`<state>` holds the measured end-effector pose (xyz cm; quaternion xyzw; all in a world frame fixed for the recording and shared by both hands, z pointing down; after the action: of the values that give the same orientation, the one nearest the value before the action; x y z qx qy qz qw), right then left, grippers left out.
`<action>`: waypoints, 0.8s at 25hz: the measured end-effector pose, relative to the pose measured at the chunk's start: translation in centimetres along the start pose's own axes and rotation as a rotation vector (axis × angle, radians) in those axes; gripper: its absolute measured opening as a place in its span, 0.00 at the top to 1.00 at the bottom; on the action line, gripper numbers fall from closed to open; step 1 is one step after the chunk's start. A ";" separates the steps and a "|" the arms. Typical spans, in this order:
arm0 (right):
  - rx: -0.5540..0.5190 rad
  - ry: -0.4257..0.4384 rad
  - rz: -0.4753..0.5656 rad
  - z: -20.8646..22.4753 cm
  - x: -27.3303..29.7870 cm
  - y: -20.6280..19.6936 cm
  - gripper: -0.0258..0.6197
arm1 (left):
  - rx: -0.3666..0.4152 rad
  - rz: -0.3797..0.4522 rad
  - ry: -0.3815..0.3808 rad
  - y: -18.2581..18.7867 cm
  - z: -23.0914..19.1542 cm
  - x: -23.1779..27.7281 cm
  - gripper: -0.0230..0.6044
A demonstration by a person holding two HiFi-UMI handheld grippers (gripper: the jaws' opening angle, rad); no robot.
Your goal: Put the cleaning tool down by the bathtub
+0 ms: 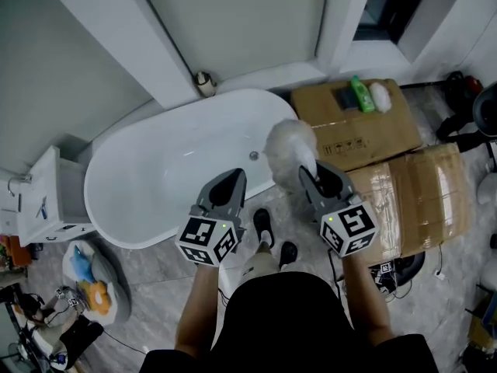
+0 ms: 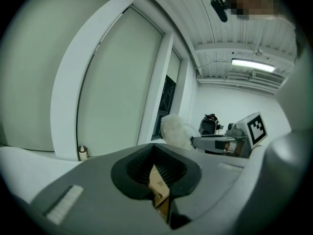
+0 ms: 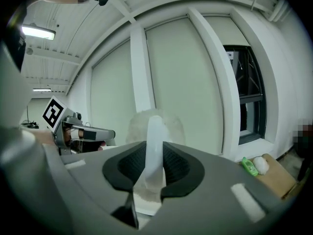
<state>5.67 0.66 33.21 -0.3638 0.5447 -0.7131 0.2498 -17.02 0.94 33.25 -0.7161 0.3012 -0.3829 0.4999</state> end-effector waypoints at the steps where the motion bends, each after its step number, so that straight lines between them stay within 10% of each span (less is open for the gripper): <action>1: 0.004 -0.009 -0.001 0.4 0.6 0.2 0.82 | 0.001 -0.005 -0.009 0.3 -0.5 0.8 0.97; 20: 0.090 -0.265 -0.029 7.1 5.2 0.3 0.82 | 0.056 -0.071 -0.265 3.2 -3.7 13.6 0.97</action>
<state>8.06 -7.56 35.20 -0.4512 0.4690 -0.6861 0.3252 -13.16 -12.94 34.32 -0.7565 0.1960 -0.3105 0.5412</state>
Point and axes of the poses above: the fingertips, and each gripper's own axes: x forward along the fingers, z to its right, y out of its top, the point moved 8 cm from there along -x, backward along the fingers, and after that the axes turned 2 degrees about y, right-handed, at the moved point
